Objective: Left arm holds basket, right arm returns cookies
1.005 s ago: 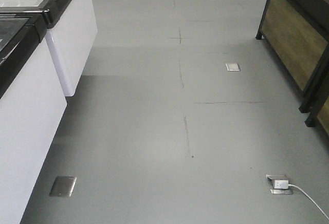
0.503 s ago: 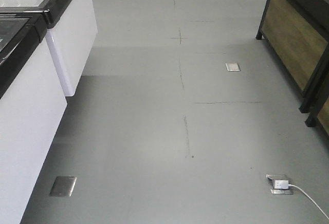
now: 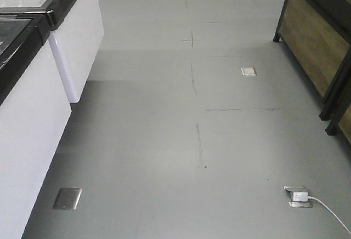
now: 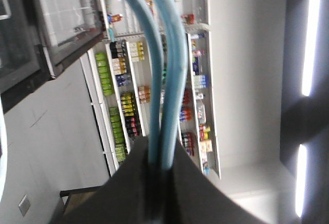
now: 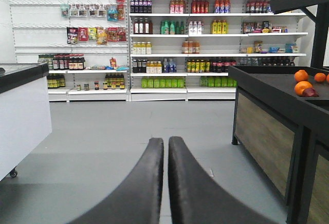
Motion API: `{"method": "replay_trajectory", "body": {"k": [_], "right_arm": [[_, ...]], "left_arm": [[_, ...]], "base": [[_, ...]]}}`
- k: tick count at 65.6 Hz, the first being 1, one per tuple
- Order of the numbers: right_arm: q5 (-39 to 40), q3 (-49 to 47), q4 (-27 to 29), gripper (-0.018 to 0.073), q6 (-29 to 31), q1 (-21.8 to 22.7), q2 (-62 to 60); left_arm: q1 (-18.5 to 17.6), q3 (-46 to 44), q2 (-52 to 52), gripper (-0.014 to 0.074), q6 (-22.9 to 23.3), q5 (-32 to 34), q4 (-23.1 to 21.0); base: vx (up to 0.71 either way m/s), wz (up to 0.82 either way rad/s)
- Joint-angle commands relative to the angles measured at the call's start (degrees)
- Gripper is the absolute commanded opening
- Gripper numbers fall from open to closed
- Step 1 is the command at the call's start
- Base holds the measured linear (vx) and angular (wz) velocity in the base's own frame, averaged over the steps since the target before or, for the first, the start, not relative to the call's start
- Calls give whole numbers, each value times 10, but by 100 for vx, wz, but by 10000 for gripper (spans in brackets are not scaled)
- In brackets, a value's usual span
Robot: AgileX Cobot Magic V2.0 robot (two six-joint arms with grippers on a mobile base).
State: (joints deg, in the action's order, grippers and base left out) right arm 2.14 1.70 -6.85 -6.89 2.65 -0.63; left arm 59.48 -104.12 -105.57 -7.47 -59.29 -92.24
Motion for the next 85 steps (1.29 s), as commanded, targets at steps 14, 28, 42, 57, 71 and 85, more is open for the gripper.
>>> {"method": "replay_trajectory", "body": {"k": [14,28,42,57,71,85], "right_arm": [[44,9,-6,-6,4,1,-7],[44,9,-6,-6,4,1,-7],[44,9,-6,-6,4,1,-7],[44,9,-6,-6,4,1,-7],[44,9,-6,-6,4,1,-7],[44,9,-6,-6,4,1,-7]], "left_arm": [[-137,-69,93,-4,-25,-40,-77],[-277,-51,131,-3,-32,-43,29],[-421,87,176,-3,-101,-1,25],[-543,264,225,-3,-246,-11,-56],[-625,412,254,-3,-311,5,-85],[-699,526,240,-3,-363,5,-100]], "base": [[0,0],[0,0],[0,0],[0,0],[0,0],[0,0]]}}
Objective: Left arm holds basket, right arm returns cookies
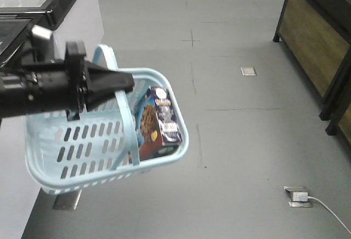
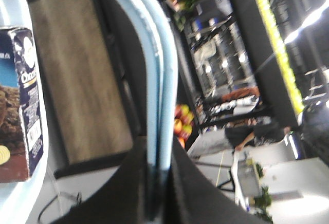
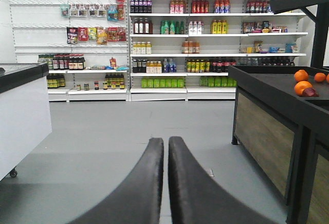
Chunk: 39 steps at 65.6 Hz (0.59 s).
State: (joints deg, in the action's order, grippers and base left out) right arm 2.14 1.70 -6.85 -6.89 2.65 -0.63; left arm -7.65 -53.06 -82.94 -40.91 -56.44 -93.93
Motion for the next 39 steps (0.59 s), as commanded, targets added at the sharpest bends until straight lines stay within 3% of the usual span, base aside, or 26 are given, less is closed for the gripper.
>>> {"method": "replay_trajectory", "body": {"k": [1,23,39], "right_arm": [[44,9,-6,-6,4,1,-7],[44,9,-6,-6,4,1,-7],[44,9,-6,-6,4,1,-7]], "left_arm": [[-32,20,11,-3,-31,-23,-83],[-114,36,-8,-3,-56,-16,-83],[-128,36,-8,-3,-54,-18,-83]], "base": [[0,0],[0,0],[0,0]]}}
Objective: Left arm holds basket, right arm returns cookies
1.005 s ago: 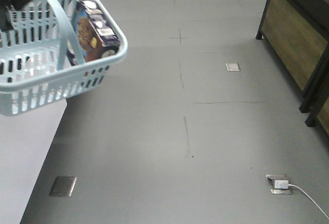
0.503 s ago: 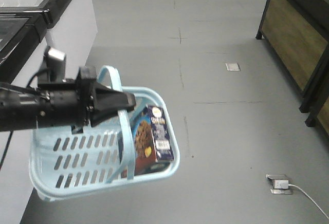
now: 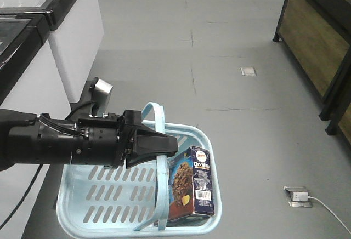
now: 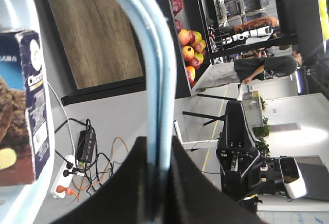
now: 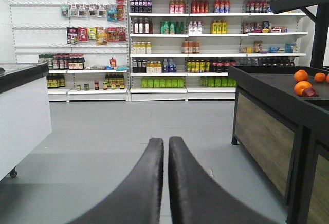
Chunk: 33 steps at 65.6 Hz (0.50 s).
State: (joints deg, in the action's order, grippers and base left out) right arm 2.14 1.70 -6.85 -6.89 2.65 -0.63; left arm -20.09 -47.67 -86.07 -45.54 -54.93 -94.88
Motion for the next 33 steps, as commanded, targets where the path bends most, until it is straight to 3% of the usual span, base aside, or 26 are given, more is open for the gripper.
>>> {"method": "replay_trajectory", "body": {"k": [1,13,33], "right_arm": [[44,9,-6,-6,4,1,-7],[44,9,-6,-6,4,1,-7],[44,9,-6,-6,4,1,-7]], "left_arm": [[-4,-18,23,-3,-7,-35,-73],[-4,-21,23,-3,-2,-62,-73],[-4,-21,23,-3,-3,-52,-73]], "base": [[0,0],[0,0],[0,0]]}}
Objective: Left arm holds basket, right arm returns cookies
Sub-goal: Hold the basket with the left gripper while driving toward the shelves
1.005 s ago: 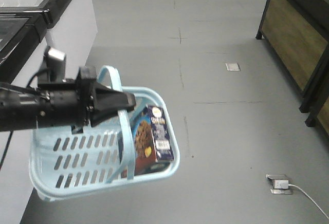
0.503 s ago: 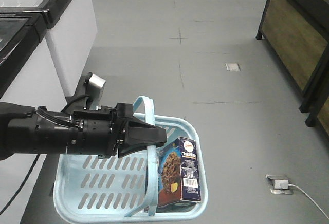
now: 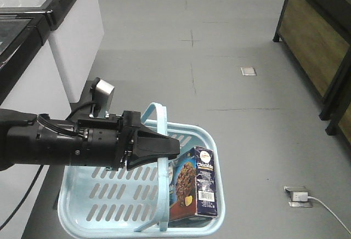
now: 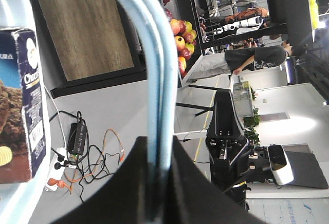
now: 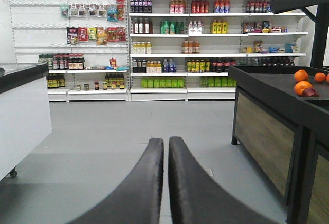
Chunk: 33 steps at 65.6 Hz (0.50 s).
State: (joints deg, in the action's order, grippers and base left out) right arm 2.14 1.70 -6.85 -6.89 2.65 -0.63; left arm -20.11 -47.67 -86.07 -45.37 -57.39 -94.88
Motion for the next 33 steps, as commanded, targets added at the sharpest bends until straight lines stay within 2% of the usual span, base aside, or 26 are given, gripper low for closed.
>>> {"method": "replay_trajectory", "body": {"k": [1,33], "right_arm": [[44,9,-6,-6,4,1,-7],[44,9,-6,-6,4,1,-7]], "left_arm": [[-4,-21,23,-3,-4,-26,-72],[-4,-20,23,-3,-4,-25,-71]], "base": [[0,0],[0,0]]}}
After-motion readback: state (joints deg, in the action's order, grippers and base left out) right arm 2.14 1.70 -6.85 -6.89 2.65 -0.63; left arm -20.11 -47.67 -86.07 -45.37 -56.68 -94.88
